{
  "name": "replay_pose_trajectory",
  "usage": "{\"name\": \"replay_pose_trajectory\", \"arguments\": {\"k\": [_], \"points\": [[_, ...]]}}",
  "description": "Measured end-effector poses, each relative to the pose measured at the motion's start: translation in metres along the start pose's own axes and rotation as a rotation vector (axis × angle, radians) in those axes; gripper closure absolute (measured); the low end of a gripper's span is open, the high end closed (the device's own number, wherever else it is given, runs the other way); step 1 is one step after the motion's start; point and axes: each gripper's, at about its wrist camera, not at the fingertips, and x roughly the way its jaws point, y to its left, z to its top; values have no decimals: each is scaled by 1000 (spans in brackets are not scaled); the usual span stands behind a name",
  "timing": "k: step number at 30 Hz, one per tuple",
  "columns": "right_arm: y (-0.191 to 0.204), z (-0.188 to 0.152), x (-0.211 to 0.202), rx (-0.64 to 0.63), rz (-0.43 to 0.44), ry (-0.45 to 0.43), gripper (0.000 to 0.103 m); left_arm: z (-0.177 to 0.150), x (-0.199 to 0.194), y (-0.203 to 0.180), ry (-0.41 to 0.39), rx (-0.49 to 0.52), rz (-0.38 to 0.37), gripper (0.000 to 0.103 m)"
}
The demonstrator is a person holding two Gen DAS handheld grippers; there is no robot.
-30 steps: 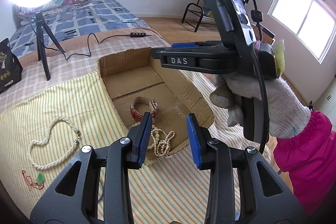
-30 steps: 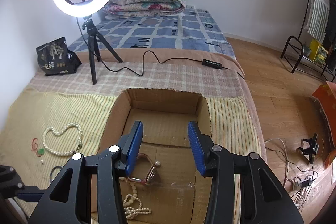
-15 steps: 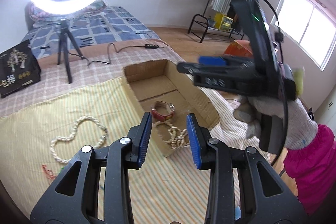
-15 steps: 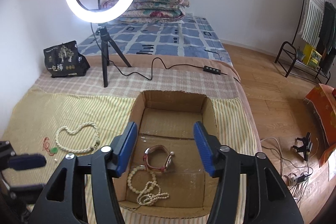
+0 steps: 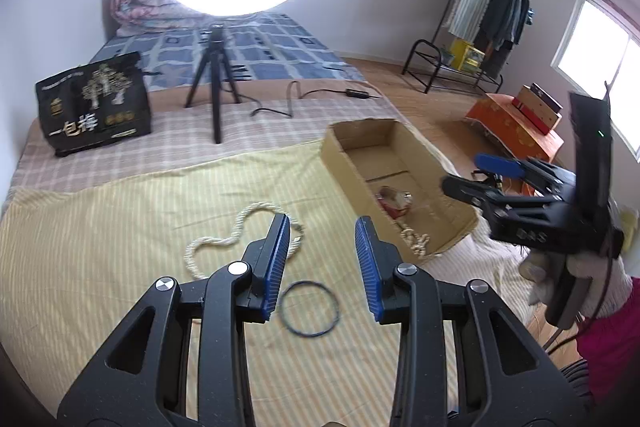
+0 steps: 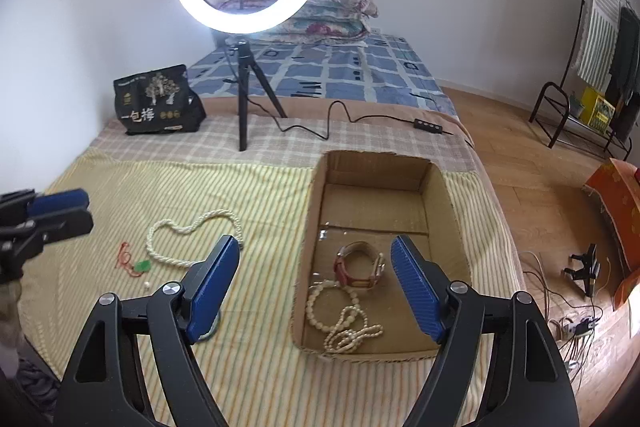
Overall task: Organize jewelry
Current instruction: 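Withdraw both open tools from the box back over the sheet, then grasp the green jade pendant with the left tool while the right grasps the blue bangle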
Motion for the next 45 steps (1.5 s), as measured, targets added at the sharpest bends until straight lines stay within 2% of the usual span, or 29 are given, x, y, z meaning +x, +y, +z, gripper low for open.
{"name": "replay_pose_trajectory", "arguments": {"k": [7, 9, 13, 19, 29, 30, 32, 36, 38, 45], "points": [[25, -14, -6, 2, 57, -3, 24, -4, -10, 44, 10, -55, 37, 69], [31, -18, -5, 4, 65, -3, 24, -6, -10, 54, 16, -73, 46, 63], [46, -29, 2, -25, 82, 13, 24, -10, -8, 73, 29, -106, 61, 63], [74, -48, 16, -121, 100, 70, 24, -21, 6, 89, 91, -117, 67, 63], [90, -72, 46, -136, 148, 201, 25, -37, 36, 99, 188, -76, 54, 63], [89, -73, 49, -130, 147, 212, 26, -39, 40, 100, 201, -76, 50, 66], [86, -77, 56, -117, 152, 243, 37, -45, 50, 103, 236, -65, 54, 72], [84, -83, 64, -102, 160, 288, 43, -58, 67, 106, 294, -35, 73, 73], [84, -86, 69, -106, 160, 308, 53, -63, 73, 104, 316, -10, 79, 77], [84, -88, 79, -109, 169, 347, 63, -72, 90, 97, 358, 67, 94, 78]]}}
